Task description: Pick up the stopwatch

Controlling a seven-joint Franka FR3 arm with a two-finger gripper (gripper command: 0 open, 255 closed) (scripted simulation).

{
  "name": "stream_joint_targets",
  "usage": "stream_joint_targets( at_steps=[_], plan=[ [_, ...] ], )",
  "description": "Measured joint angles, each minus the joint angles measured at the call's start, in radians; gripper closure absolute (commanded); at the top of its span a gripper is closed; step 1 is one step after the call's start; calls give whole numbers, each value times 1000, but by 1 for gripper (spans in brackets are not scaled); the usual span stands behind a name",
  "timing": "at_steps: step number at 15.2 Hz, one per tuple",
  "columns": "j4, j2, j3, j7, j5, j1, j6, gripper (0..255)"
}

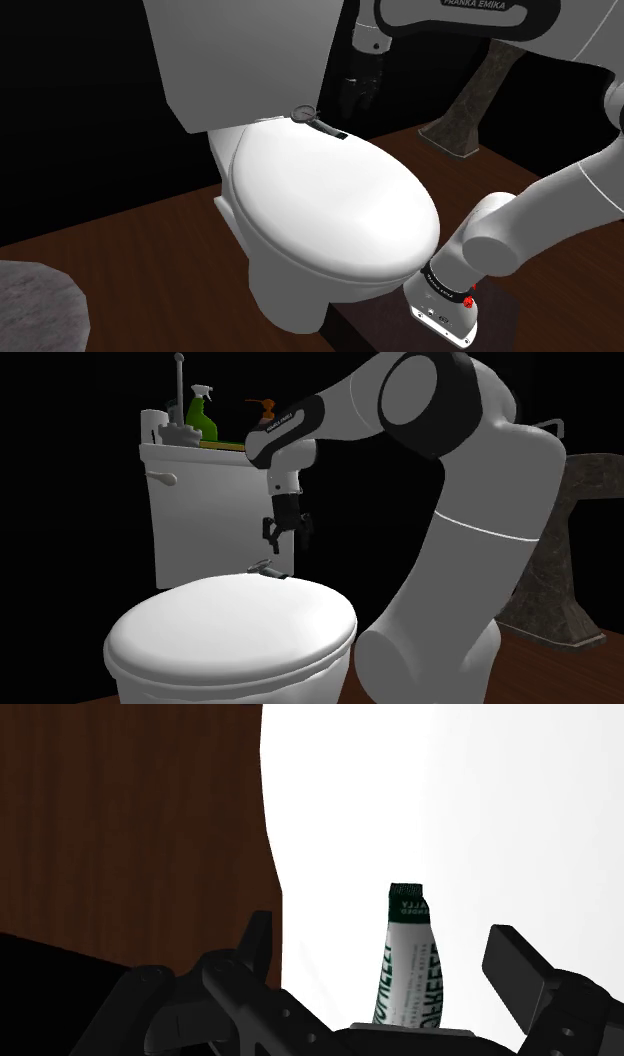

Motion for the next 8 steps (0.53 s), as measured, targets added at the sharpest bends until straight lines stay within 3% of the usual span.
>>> stream_joint_targets(
  at_steps=[8],
  plan=[
    [364,364,72,17,-106,42,-75,0]
  ],
)
